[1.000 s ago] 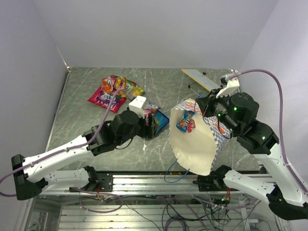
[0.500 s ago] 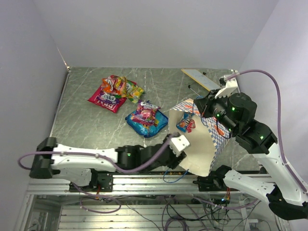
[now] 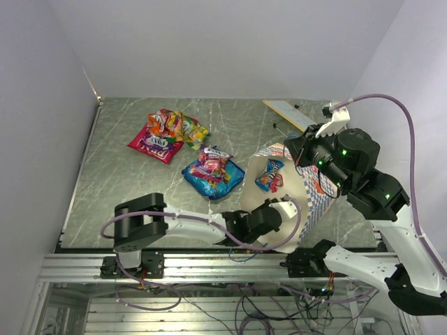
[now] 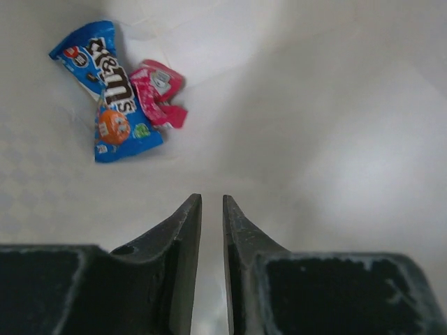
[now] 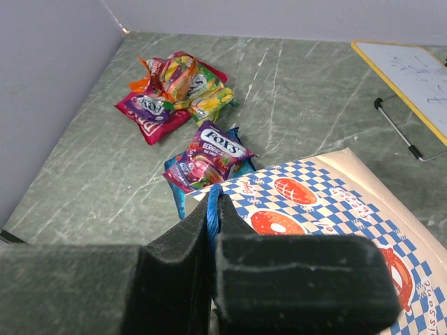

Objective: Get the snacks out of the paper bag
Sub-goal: Take out the snack from the paper bag, then place the snack at the center of the board.

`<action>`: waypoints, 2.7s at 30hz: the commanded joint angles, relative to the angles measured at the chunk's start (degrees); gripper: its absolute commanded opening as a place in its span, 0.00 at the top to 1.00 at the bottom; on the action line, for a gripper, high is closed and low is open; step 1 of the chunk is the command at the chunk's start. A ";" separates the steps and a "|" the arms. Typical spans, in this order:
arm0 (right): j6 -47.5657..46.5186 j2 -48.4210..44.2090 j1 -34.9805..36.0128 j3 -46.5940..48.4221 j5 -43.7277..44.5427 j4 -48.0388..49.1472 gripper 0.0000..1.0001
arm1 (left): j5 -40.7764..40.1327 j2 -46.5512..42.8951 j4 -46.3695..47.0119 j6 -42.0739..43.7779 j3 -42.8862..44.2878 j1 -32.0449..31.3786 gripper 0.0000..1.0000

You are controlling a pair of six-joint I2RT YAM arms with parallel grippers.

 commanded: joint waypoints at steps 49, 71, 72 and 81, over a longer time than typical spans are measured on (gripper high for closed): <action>-2.85 -0.19 0.04 0.92 1.24 1.24 1.00 | 19.99 2.25 -12.94 -13.47 10.55 15.23 0.93; 0.11 -3.00 -0.03 -5.29 2.28 4.16 1.00 | -15.88 -40.57 -42.58 -16.63 5.28 20.93 0.93; -0.05 -3.00 0.04 -5.18 2.27 4.02 1.00 | -15.58 -39.24 -43.60 -16.39 6.14 23.10 0.93; -2.60 -2.31 -0.04 -2.25 2.02 2.34 1.00 | -4.71 -16.54 -56.23 -15.66 23.11 45.80 0.93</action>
